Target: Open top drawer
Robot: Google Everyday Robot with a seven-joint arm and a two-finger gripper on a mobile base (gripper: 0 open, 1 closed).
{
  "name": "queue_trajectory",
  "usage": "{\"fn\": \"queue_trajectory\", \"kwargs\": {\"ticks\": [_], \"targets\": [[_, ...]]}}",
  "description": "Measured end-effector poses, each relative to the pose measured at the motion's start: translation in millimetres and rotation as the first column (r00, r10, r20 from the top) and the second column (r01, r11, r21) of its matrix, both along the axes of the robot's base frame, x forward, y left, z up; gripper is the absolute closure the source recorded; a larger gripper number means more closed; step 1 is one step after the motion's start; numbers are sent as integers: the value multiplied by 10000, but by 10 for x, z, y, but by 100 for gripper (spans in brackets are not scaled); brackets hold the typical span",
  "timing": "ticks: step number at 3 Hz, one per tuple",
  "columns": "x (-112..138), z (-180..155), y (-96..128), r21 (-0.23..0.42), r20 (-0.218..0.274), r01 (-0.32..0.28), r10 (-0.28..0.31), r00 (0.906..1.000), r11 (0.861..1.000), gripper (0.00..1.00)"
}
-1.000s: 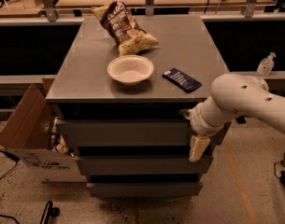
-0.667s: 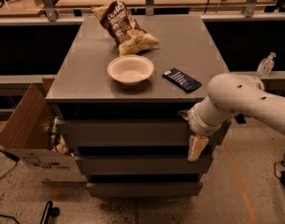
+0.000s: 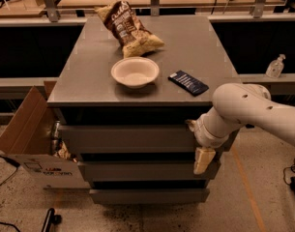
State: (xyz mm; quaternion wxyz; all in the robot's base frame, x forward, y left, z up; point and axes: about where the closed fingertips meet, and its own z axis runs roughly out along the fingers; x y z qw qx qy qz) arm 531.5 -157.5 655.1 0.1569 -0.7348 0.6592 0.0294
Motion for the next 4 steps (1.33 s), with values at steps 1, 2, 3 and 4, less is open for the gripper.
{"fn": "queue_trajectory", "kwargs": {"ticks": [1, 2, 3, 4], "targets": [[-109, -22, -11, 112, -198, 113, -111, 9997, 9999, 16], [-234, 137, -4, 436, -19, 111, -111, 9999, 9990, 16], [-429, 414, 25, 931, 212, -67, 47, 9998, 9956, 14], [-662, 633, 64, 1380, 165, -361, 341, 9993, 9898, 12]]}}
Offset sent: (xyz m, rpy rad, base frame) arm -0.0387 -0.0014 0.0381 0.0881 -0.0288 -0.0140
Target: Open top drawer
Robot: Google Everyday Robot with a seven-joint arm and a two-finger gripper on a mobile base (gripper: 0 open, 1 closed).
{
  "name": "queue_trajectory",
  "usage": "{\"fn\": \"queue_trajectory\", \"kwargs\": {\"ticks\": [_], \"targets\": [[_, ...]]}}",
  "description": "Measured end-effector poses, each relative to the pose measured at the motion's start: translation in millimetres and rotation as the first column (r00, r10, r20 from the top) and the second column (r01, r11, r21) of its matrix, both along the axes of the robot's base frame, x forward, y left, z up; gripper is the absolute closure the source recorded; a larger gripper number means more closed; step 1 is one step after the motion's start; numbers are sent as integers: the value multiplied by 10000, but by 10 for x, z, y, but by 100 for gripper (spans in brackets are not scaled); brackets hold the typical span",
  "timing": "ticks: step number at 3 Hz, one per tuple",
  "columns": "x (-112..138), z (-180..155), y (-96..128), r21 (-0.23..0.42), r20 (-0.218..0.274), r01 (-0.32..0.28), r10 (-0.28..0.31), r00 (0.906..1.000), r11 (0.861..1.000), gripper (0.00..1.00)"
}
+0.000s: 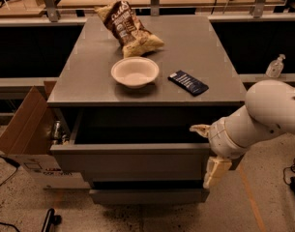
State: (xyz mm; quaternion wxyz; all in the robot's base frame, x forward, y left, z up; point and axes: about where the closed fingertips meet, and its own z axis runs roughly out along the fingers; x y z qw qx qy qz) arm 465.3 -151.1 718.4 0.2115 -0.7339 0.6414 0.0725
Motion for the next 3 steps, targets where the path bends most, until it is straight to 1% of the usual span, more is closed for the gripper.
{"fn": "queue_trajectory", "kwargs": {"ticks": [1, 2, 3], "targets": [[-155, 100, 35, 252, -230, -239, 245, 9994, 9994, 12], [-159, 113, 90, 330, -581, -473, 491, 9971, 9983, 13], [-76, 6, 157, 108, -1013, -605, 613, 9930, 9981, 15]]}}
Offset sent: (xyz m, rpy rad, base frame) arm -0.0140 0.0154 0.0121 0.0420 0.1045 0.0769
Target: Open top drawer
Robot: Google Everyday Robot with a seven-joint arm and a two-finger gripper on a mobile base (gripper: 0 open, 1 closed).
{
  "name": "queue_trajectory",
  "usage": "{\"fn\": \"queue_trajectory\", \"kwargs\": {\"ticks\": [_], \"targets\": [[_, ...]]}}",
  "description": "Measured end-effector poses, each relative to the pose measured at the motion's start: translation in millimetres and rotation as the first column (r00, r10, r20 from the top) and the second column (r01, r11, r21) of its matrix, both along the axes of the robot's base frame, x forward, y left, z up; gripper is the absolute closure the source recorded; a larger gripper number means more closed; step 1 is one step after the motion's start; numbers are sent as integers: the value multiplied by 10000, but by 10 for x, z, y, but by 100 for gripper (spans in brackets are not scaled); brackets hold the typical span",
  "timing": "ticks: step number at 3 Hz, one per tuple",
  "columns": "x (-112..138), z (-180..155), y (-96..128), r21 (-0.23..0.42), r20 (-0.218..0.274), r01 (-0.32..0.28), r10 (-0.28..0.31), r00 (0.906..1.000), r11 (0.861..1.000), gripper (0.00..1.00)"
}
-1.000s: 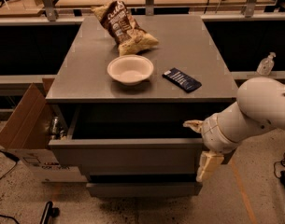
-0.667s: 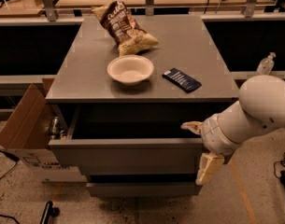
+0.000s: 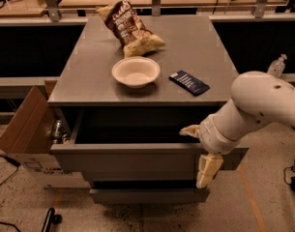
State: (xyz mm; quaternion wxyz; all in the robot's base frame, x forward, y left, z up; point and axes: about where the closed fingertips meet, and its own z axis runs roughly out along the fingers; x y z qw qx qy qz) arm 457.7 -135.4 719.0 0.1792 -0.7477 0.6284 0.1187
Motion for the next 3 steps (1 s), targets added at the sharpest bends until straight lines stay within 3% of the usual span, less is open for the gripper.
{"fn": "queue_trajectory", "kwargs": {"ticks": [2, 3], "targets": [[75, -375, 129, -760, -1082, -307, 224, 9939, 9966, 18], [1, -365, 138, -566, -1546, -683, 589, 9862, 9961, 24]]}}
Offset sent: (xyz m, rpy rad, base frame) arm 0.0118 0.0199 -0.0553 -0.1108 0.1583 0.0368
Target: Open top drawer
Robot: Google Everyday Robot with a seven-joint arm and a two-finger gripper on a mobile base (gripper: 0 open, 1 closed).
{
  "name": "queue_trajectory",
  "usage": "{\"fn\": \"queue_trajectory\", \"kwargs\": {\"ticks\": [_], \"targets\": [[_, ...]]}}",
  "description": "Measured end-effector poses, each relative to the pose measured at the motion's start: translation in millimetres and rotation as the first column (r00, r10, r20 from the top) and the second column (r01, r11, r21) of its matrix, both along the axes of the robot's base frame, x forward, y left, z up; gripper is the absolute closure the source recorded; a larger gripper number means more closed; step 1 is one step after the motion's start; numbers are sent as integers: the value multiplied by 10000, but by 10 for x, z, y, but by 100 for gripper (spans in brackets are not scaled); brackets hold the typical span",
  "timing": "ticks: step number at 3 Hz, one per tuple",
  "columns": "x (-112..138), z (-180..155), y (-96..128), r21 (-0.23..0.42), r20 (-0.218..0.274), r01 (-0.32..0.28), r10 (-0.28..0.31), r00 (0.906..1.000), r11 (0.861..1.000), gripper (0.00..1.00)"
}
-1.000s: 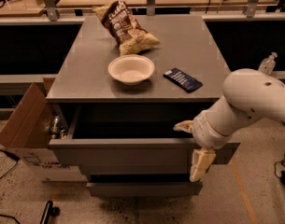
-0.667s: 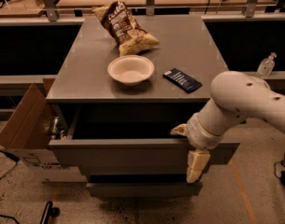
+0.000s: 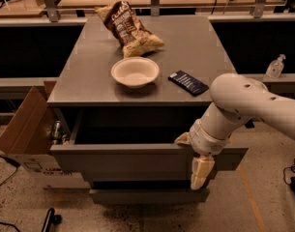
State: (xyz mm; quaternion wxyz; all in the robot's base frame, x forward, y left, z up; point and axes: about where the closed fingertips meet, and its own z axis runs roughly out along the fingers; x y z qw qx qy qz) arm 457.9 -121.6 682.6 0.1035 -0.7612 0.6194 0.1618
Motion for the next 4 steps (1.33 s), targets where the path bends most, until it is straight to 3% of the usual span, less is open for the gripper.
{"fn": "queue_trajectory", "kwargs": {"ticks": [2, 3, 4], "targets": [[-332, 351, -125, 430, -413, -1046, 1063, 9935, 9936, 24], [-220, 515, -92, 556, 18, -929, 929, 9957, 9941, 24], [90, 692, -60, 323, 715, -399, 375, 9967, 9987, 42]]}}
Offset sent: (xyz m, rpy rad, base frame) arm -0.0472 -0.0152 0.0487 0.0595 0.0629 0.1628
